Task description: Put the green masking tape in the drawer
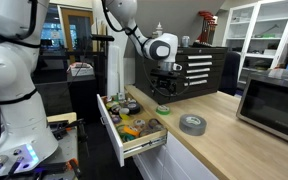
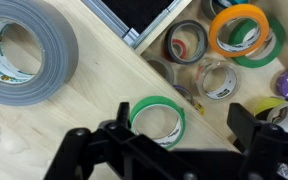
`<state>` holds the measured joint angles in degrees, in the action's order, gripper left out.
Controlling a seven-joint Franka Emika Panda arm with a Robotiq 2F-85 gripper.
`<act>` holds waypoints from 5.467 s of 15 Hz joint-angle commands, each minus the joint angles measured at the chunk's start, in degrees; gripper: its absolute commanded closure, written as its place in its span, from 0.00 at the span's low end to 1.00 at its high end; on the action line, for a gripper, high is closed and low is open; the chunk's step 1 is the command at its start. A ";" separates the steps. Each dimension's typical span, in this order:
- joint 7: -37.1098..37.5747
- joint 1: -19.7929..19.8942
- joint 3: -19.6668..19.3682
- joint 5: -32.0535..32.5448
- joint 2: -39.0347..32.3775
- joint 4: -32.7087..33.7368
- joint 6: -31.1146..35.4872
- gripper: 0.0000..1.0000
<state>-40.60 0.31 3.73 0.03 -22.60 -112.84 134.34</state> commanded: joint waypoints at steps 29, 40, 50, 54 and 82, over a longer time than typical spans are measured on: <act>-17.80 2.03 7.87 2.35 -14.42 4.82 9.13 0.00; -19.13 2.53 8.37 2.66 -15.00 4.74 10.00 0.54; -20.01 3.82 8.78 2.04 -14.14 4.40 10.27 1.00; -19.88 3.50 8.58 2.56 -12.48 4.05 8.72 0.97; -8.35 -4.90 8.44 4.95 5.91 -27.22 16.32 0.97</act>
<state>-50.23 -4.78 12.51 4.30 -16.10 -137.41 146.69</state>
